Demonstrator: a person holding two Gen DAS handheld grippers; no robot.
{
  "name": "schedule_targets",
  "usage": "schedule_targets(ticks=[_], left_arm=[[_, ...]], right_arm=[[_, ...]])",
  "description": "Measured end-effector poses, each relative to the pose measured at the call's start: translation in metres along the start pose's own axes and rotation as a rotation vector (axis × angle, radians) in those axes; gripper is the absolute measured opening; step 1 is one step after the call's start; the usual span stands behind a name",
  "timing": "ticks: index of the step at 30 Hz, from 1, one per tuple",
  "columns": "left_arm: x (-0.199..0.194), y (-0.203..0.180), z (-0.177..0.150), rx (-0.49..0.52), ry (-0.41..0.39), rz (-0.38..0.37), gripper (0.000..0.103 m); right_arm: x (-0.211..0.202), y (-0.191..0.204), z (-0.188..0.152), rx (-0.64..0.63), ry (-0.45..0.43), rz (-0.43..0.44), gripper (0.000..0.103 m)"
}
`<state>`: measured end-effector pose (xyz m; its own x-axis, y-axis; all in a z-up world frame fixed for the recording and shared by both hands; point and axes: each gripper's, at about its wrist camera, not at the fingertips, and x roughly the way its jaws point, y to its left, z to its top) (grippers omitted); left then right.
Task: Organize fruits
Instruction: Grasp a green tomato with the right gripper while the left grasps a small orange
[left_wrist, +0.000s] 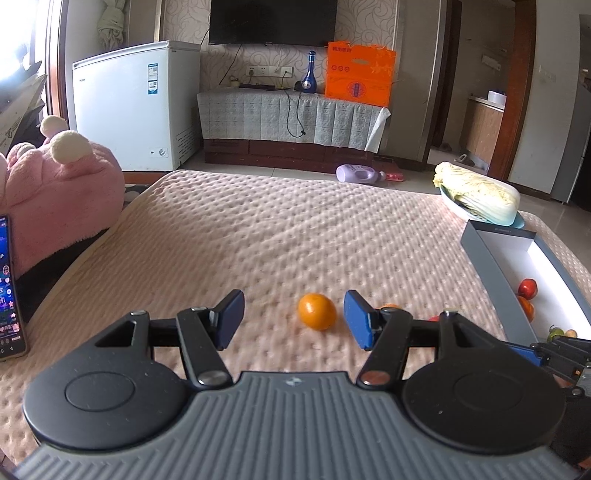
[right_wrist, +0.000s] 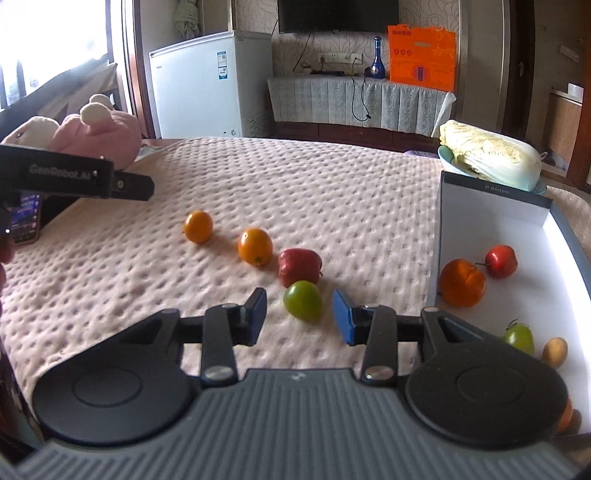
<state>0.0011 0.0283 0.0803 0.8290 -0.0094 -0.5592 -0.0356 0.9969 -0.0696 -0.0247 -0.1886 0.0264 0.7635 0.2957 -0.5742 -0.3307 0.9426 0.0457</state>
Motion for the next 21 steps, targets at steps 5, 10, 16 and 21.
schedule_targets(ticks=[5,10,16,21], left_arm=[[0.006,0.009,-0.003,-0.014,0.017,0.008,0.066],[0.013,0.014,-0.005,-0.024,0.034,0.006,0.066],[0.023,0.008,-0.009,-0.004,0.051,-0.010,0.066],[0.032,-0.003,-0.012,0.010,0.065,-0.023,0.066]], right_arm=[[0.010,0.003,-0.002,-0.006,0.012,-0.006,0.042],[0.019,0.004,-0.001,0.002,0.028,-0.015,0.036],[0.020,0.003,-0.001,-0.007,0.037,-0.032,0.028],[0.012,0.000,0.000,-0.003,0.044,-0.022,0.028]])
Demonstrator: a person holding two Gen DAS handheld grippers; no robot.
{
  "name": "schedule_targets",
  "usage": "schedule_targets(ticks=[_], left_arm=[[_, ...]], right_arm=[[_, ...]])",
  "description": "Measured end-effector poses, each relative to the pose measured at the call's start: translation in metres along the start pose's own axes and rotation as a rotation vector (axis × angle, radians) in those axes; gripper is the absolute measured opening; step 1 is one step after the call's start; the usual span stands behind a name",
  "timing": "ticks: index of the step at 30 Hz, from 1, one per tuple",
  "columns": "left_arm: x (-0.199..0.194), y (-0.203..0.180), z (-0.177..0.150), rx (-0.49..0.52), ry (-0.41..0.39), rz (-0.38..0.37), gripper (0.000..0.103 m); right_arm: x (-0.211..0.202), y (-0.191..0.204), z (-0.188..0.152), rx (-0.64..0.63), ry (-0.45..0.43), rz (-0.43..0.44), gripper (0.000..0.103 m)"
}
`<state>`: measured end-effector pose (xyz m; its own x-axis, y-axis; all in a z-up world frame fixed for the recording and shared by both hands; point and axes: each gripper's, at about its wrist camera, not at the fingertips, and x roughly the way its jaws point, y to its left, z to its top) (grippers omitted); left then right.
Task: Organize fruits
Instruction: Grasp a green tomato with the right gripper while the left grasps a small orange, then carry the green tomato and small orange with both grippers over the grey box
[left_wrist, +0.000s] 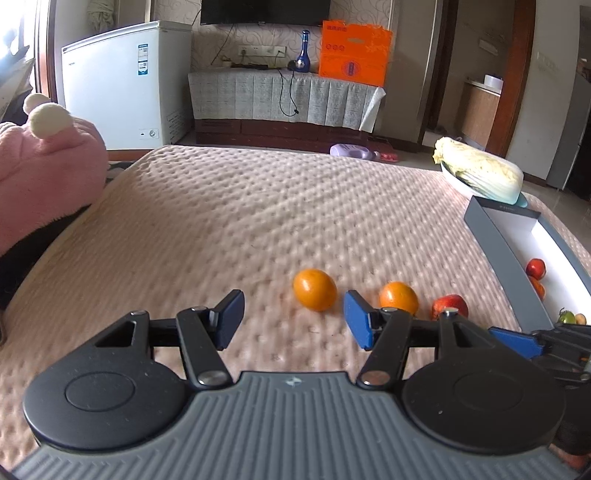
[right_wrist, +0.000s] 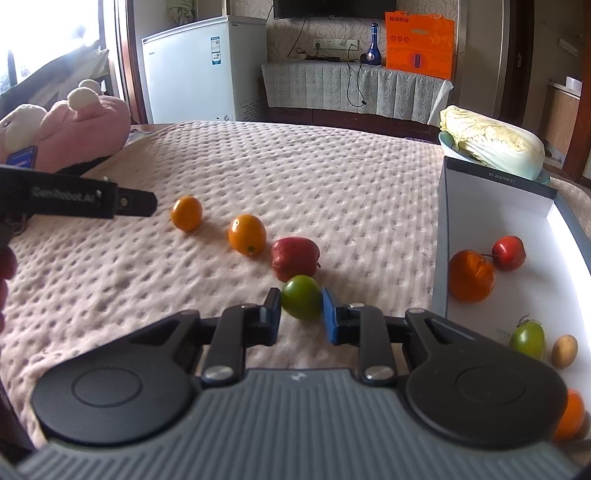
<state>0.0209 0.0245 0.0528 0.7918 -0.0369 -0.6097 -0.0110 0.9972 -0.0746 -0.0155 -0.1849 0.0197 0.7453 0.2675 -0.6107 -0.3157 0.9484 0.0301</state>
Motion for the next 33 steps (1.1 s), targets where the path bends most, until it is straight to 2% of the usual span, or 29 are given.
schedule_targets(ticks=[8,18,21,23,25,26,33], left_arm=[[0.023,-0.014,0.001,0.009,0.013,0.014,0.066],[0.060,-0.028,-0.003,0.013,0.077,0.044,0.064],[0.065,-0.031,-0.003,0.013,0.067,0.063,0.064],[0.066,-0.032,-0.002,-0.002,0.061,0.065,0.059],[0.066,-0.032,-0.001,-0.018,0.058,0.064,0.043],[0.066,-0.031,0.000,-0.030,0.059,0.061,0.039],[0.060,-0.025,0.002,-0.078,0.067,0.039,0.037]], right_arm=[[-0.025,-0.011,0.000,0.003,-0.010,0.046,0.028],[-0.054,-0.028,0.002,0.020,-0.049,0.076,0.028],[-0.058,-0.031,0.003,0.020,-0.056,0.081,0.028],[-0.061,-0.032,0.002,0.018,-0.061,0.082,0.028],[-0.063,-0.034,0.002,0.019,-0.062,0.078,0.028],[-0.064,-0.035,0.001,0.021,-0.062,0.076,0.028],[-0.070,-0.042,0.000,0.032,-0.068,0.064,0.028]])
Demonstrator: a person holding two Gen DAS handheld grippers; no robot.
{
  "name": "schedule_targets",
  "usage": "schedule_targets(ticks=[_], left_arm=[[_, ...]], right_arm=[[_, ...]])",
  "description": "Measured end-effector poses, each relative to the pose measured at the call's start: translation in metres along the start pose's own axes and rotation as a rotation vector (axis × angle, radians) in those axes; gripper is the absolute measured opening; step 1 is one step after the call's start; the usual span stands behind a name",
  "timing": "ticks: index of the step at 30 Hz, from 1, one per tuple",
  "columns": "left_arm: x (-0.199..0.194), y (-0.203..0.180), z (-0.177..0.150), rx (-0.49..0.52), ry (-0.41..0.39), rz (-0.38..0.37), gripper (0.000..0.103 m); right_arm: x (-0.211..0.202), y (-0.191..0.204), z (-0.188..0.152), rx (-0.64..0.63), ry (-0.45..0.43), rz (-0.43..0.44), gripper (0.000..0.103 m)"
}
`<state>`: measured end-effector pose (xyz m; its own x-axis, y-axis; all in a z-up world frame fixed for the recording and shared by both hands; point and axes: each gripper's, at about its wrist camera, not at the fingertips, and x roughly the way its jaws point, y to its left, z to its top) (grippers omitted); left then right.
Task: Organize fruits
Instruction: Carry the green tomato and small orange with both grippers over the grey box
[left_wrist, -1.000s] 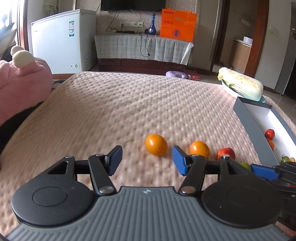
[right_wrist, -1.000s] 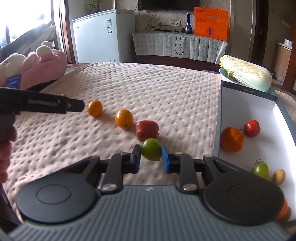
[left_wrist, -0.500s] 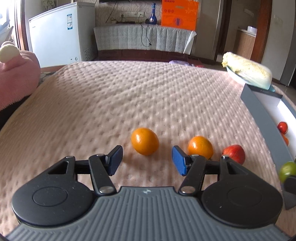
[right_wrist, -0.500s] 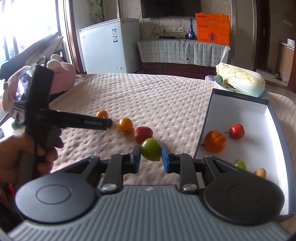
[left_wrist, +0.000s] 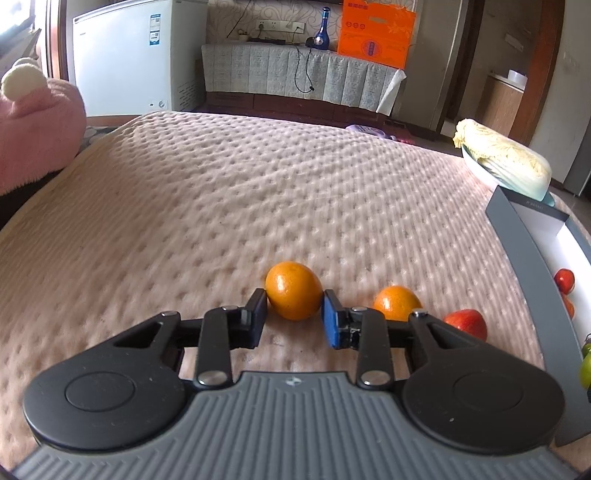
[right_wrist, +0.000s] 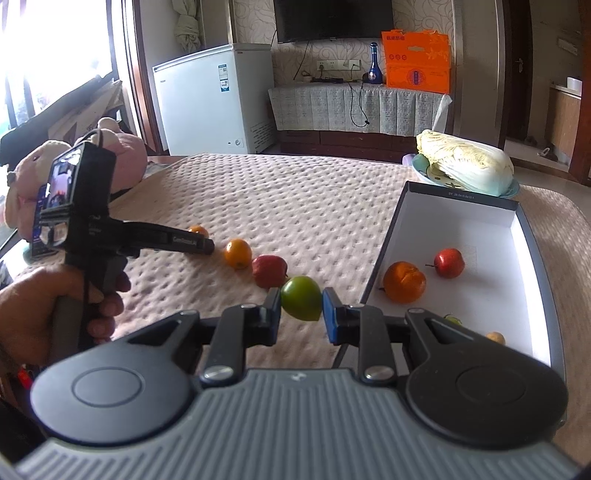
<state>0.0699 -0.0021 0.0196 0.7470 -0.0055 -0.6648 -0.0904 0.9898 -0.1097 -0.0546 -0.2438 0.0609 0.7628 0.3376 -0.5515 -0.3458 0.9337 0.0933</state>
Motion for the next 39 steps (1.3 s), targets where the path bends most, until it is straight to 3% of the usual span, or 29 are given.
schedule_targets(ticks=[15,25,39], left_arm=[[-0.045,-0.008,-0.001,-0.010,-0.021,0.048,0.037],[-0.081,-0.036,-0.005,0.030,-0.044,0.016,0.037],[-0.092,-0.074,-0.010,0.074,-0.056,-0.038,0.037]], right_arm=[[-0.013,0.000,0.000,-0.010,-0.016,0.033,0.028],[-0.022,-0.003,0.000,-0.004,-0.032,0.045,0.028],[-0.042,-0.015,-0.003,0.002,-0.051,0.034,0.028]])
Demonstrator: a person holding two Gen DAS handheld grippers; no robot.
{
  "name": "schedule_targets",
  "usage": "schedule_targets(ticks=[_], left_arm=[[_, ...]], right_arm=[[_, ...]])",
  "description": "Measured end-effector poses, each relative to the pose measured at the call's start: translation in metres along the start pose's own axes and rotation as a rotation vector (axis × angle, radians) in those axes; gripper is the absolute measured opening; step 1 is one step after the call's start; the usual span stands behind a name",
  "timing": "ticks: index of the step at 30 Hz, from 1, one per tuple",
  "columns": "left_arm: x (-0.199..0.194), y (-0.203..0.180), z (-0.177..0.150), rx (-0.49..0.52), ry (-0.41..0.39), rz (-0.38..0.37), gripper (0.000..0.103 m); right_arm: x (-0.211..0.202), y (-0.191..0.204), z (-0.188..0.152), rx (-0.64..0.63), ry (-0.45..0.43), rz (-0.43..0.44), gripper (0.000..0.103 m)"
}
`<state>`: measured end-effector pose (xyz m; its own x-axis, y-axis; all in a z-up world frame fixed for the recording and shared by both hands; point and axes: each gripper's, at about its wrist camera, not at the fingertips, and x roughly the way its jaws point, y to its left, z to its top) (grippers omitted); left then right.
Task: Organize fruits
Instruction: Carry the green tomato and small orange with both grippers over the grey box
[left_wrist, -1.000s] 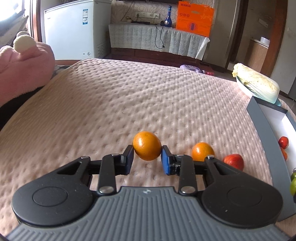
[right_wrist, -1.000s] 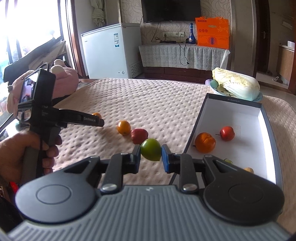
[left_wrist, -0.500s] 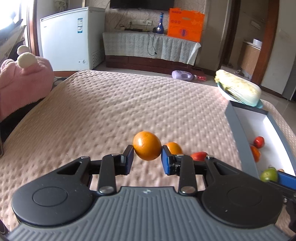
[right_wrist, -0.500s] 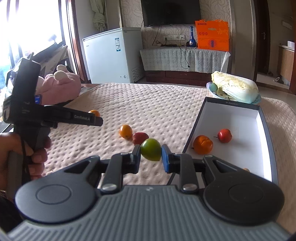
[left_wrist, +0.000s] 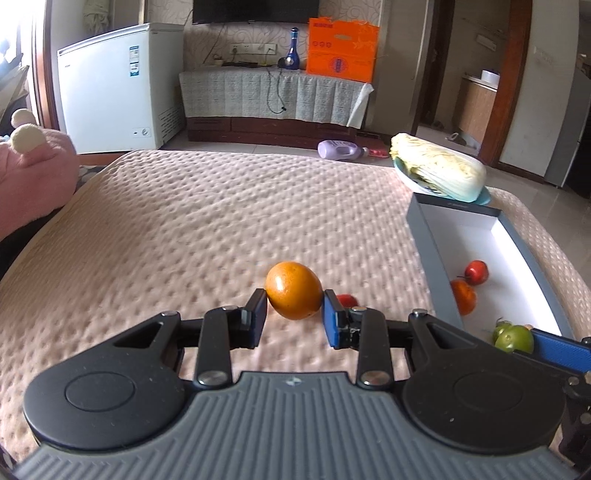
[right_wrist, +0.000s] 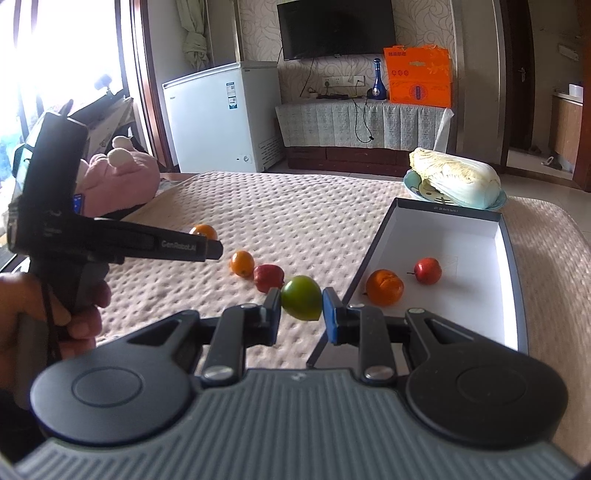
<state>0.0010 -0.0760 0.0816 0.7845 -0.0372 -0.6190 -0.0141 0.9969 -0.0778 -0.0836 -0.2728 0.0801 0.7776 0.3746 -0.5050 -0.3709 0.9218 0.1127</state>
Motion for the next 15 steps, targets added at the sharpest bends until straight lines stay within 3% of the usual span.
schedule_targets(ticks=[15], left_arm=[[0.011,-0.033,0.003,0.052,0.002,-0.060,0.037]], right_arm=[[-0.017,-0.013,-0.003,0.006,-0.008,-0.018,0.028]])
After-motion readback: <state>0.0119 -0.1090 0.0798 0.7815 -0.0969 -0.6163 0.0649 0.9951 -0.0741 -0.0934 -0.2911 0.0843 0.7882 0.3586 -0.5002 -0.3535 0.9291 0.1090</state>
